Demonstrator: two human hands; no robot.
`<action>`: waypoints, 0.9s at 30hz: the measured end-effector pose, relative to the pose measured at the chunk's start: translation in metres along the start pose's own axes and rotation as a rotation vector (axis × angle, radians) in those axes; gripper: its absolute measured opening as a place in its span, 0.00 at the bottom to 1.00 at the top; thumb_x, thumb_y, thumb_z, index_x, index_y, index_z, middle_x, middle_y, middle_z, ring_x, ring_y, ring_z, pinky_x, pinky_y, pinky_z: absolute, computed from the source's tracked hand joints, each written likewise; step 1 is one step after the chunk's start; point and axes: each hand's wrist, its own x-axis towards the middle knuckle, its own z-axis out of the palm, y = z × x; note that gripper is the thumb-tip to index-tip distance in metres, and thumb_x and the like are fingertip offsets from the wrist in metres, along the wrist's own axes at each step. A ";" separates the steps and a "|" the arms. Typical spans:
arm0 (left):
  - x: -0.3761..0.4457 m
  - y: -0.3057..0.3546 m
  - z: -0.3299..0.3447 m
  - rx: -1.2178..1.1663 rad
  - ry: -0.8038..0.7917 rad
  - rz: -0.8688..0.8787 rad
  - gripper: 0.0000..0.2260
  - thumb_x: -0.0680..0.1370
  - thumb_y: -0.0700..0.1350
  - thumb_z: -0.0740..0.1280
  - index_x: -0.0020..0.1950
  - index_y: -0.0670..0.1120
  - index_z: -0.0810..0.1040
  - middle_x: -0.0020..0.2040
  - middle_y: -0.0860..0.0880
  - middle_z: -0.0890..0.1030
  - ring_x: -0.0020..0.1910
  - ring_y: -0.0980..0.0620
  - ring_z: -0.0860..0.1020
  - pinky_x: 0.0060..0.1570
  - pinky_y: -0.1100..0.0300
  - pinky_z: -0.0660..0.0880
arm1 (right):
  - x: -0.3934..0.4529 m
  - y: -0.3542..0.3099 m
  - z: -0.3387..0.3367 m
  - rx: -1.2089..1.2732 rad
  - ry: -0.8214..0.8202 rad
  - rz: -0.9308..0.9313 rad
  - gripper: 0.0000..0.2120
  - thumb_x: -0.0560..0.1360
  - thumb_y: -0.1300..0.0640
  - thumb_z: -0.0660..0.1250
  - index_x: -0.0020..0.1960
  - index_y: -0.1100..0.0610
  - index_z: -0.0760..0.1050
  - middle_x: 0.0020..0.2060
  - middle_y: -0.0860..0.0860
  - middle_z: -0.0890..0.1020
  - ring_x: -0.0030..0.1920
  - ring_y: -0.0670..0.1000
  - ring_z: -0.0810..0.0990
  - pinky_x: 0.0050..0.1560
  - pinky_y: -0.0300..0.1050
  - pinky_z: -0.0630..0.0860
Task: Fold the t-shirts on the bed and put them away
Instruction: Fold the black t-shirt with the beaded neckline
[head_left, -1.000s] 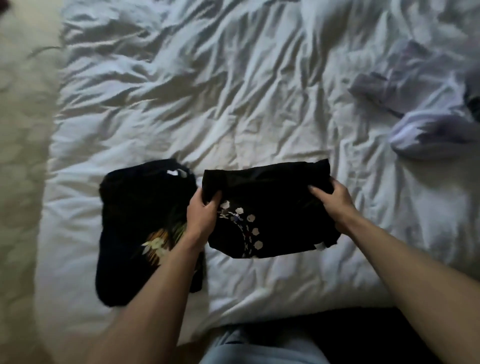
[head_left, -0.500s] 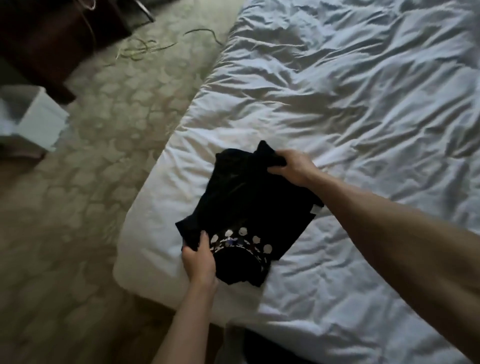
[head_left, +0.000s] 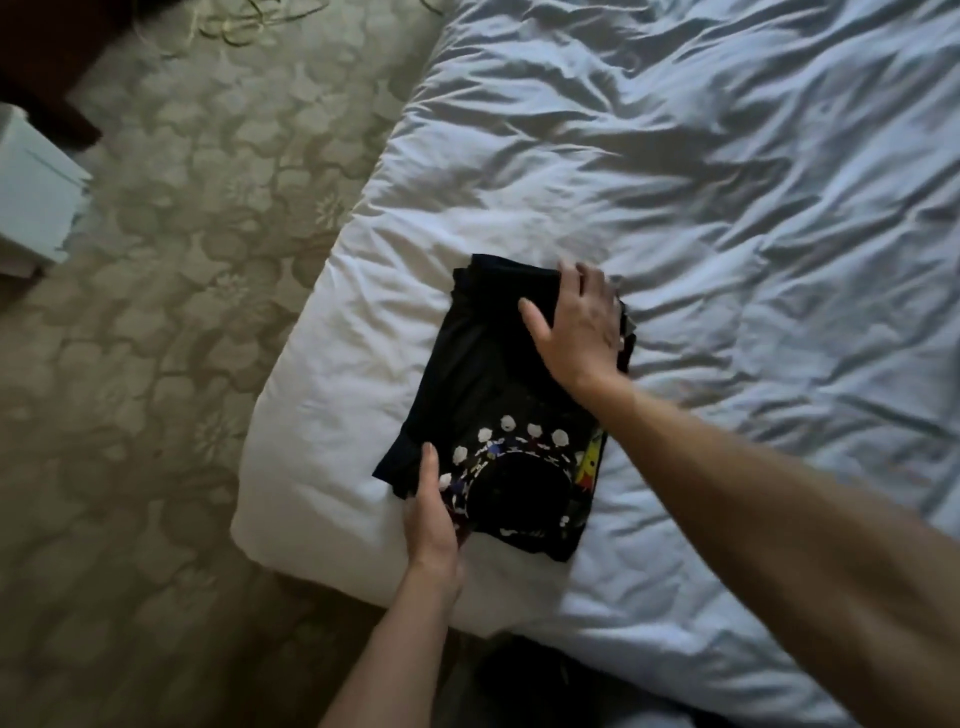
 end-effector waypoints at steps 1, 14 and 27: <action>-0.009 -0.005 -0.001 0.126 0.111 0.078 0.29 0.75 0.67 0.65 0.68 0.49 0.74 0.62 0.48 0.81 0.58 0.47 0.80 0.55 0.50 0.78 | -0.023 0.003 0.001 0.027 0.041 0.025 0.28 0.77 0.44 0.64 0.71 0.57 0.67 0.66 0.59 0.70 0.66 0.61 0.68 0.66 0.57 0.66; -0.056 -0.062 0.011 0.238 -0.028 0.431 0.05 0.77 0.47 0.72 0.51 0.49 0.81 0.45 0.52 0.84 0.45 0.56 0.82 0.49 0.49 0.81 | -0.154 0.040 0.018 0.461 -0.295 0.375 0.17 0.77 0.49 0.67 0.64 0.54 0.73 0.54 0.52 0.78 0.54 0.52 0.78 0.57 0.48 0.75; -0.051 -0.087 0.043 0.402 0.124 0.400 0.21 0.74 0.45 0.75 0.64 0.43 0.75 0.53 0.49 0.80 0.49 0.54 0.78 0.47 0.65 0.71 | -0.195 0.063 0.003 1.051 -0.469 0.630 0.09 0.83 0.62 0.57 0.60 0.63 0.72 0.39 0.56 0.78 0.31 0.47 0.78 0.33 0.39 0.77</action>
